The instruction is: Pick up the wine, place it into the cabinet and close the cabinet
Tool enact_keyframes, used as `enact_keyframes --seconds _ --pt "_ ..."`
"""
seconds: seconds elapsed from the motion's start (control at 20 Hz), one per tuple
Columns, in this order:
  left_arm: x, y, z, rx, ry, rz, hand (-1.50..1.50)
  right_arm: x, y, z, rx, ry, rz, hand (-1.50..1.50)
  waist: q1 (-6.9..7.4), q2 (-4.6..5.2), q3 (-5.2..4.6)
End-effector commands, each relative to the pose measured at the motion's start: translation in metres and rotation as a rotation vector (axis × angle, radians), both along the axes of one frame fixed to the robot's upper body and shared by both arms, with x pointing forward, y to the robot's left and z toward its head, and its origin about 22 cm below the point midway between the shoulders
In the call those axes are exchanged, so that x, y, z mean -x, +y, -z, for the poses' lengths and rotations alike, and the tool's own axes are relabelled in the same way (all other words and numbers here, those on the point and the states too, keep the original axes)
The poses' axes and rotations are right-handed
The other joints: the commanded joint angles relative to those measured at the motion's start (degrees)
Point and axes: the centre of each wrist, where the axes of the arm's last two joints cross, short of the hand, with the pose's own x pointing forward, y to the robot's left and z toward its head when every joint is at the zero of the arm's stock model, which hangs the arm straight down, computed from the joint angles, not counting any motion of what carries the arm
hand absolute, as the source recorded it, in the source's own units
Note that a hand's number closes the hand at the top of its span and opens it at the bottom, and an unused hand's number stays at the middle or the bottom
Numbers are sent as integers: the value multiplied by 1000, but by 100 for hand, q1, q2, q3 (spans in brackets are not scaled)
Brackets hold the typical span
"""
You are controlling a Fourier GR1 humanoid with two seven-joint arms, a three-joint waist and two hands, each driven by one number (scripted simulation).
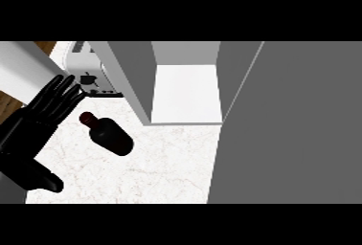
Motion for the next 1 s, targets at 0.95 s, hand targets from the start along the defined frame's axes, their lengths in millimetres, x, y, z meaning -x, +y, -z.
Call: enact_keyframes --seconds 0.95 --pt "-4 21 143 -38 102 -6 -150 23 1 -5 -15 -9 -70 -150 1 10 -4"
